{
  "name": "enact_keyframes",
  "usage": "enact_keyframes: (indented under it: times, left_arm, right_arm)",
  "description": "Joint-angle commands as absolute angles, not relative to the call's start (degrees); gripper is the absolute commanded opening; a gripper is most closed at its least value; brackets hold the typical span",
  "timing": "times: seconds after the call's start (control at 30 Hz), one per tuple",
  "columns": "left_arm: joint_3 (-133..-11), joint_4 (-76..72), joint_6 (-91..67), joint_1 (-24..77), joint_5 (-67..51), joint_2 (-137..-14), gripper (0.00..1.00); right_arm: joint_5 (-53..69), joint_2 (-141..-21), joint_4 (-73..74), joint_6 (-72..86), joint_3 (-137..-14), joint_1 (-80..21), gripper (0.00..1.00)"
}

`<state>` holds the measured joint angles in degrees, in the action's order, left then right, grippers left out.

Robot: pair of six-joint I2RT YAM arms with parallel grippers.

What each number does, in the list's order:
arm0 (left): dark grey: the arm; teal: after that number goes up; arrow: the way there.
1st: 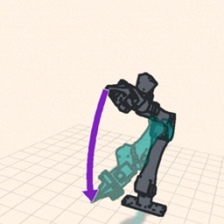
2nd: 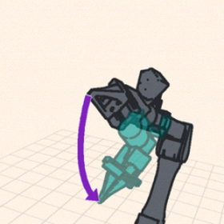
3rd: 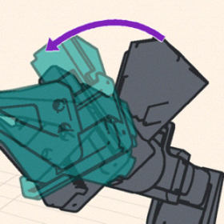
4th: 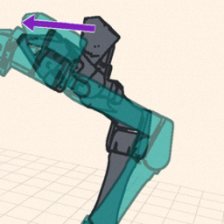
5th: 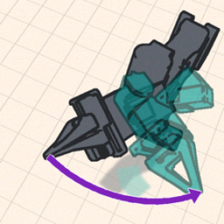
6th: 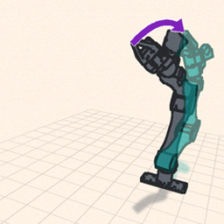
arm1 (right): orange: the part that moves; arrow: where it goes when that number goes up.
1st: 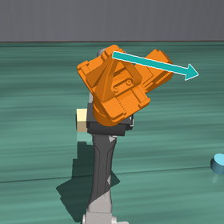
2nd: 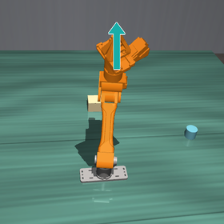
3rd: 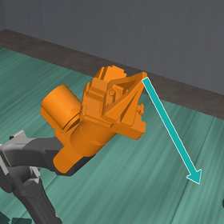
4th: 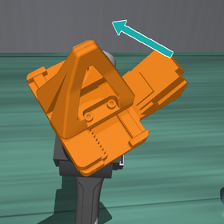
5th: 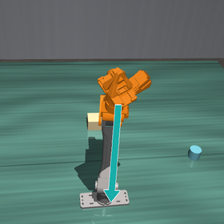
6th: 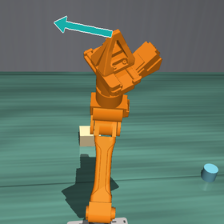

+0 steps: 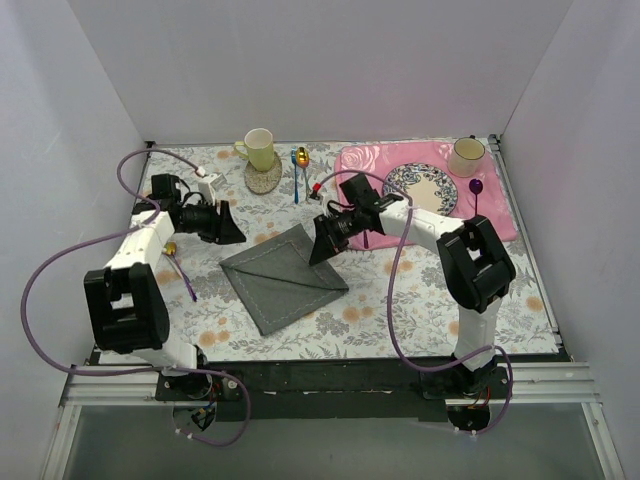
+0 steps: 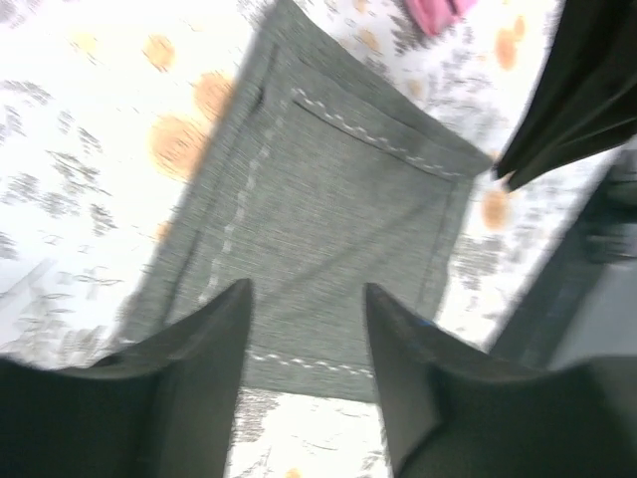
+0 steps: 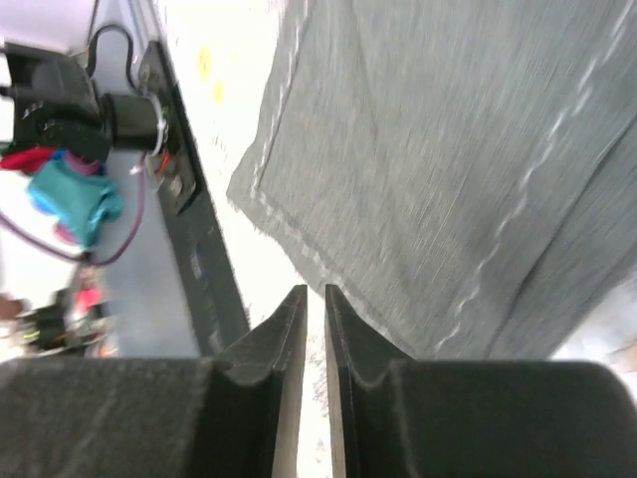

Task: Fold the napkin into a case and place the utensils inside
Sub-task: Smooth out the upper triangle-folded napkin at the center of the board.

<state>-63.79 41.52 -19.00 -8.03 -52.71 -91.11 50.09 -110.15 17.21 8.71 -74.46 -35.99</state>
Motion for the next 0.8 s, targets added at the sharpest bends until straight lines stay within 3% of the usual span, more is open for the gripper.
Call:
enact_keyframes:
  times: [0.0, 0.07, 0.3, 0.53, 0.77]
  left_arm:
    - [-58.91, 36.83, -15.91, -3.18, -37.65, -84.91, 0.41]
    - [-57.14, 35.43, -15.47, -1.24, -34.91, -82.97, 0.36]
    - [-52.21, 31.47, -14.59, 7.29, -28.74, -82.88, 0.35]
    - [-53.79, 29.44, -14.50, 8.53, -25.23, -89.99, 0.33]
    - [-55.98, 29.89, -14.85, 8.53, -32.33, -89.39, 0.37]
  right_arm:
    - [45.44, -110.73, 21.26, 2.38, -80.15, -35.77, 0.20]
    - [44.74, -113.28, 22.15, 1.32, -81.38, -35.77, 0.19]
    - [45.44, -116.45, 19.43, 3.43, -77.36, -35.86, 0.19]
    - [45.79, -116.98, 18.19, 4.48, -72.87, -36.03, 0.19]
    - [46.58, -115.40, 21.62, 2.55, -74.61, -36.21, 0.22]
